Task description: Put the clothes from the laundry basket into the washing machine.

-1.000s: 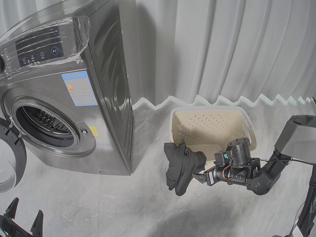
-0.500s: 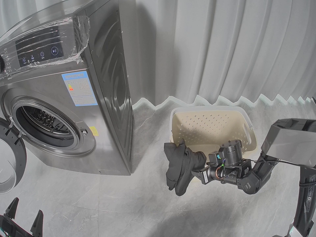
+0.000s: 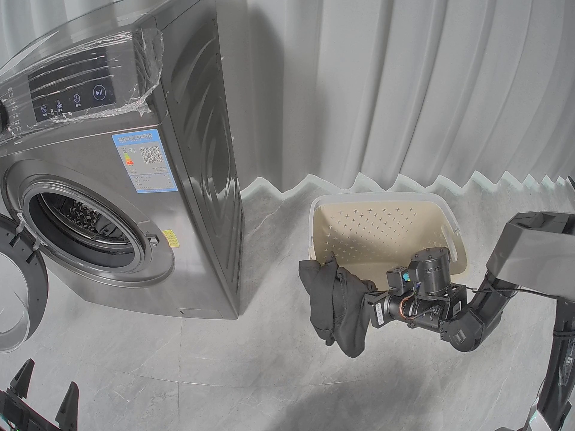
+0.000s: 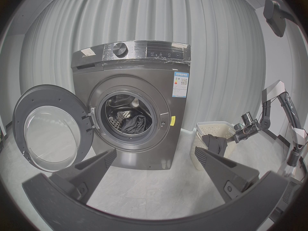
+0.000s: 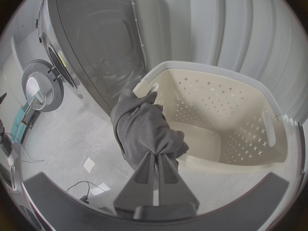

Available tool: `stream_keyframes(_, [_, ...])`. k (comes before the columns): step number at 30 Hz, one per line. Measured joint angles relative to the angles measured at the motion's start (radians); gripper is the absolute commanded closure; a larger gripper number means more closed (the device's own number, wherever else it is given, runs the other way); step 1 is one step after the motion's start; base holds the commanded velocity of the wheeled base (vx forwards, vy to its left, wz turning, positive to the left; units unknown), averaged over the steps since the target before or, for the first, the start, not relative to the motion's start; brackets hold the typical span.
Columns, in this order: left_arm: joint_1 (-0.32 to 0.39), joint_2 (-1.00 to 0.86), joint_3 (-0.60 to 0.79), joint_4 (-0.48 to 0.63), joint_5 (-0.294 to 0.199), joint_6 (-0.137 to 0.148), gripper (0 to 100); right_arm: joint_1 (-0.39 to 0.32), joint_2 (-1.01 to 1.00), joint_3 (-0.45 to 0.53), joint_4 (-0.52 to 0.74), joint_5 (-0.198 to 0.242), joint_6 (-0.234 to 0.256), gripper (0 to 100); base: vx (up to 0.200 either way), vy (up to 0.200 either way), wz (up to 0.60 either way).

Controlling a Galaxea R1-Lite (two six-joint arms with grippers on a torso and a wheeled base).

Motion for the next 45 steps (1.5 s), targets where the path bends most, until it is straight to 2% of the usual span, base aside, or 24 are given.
stream_keyframes(8, [0.000, 0.000, 0.000, 0.000, 0.000, 0.000, 0, -0.013, -0.085, 0.080, -0.001, 0.000, 0.000, 100, 0.000, 0.000, 0.00])
stream_keyframes(9, [0.000, 0.000, 0.000, 0.000, 0.000, 0.000, 0, -0.014, -0.087, 0.086, -0.001, 0.000, 0.000, 0, 0.000, 0.000, 0.00])
stream_keyframes(18, [0.000, 0.000, 0.000, 0.000, 0.000, -0.002, 0, -0.011, -0.058, 0.088, -0.028, 0.012, 0.000, 0, 0.000, 0.000, 0.00])
stream_keyframes(27, [0.000, 0.000, 0.000, 0.000, 0.000, -0.003, 0, -0.009, 0.021, 0.021, -0.031, 0.024, -0.001, 0, 0.000, 0.000, 0.00])
stream_keyframes(28, [0.000, 0.000, 0.000, 0.000, 0.000, -0.003, 0, -0.008, 0.032, 0.010, -0.033, 0.024, 0.000, 100, 0.000, 0.000, 0.00])
stream_keyframes(35, [0.000, 0.000, 0.000, 0.000, 0.000, -0.003, 0, 0.000, 0.074, -0.026, -0.065, 0.024, 0.001, 100, 0.000, 0.000, 0.00])
stream_keyframes(45, [0.000, 0.000, 0.000, 0.000, 0.001, -0.004, 0, 0.001, 0.057, -0.008, -0.069, 0.023, 0.006, 100, 0.000, 0.000, 0.00])
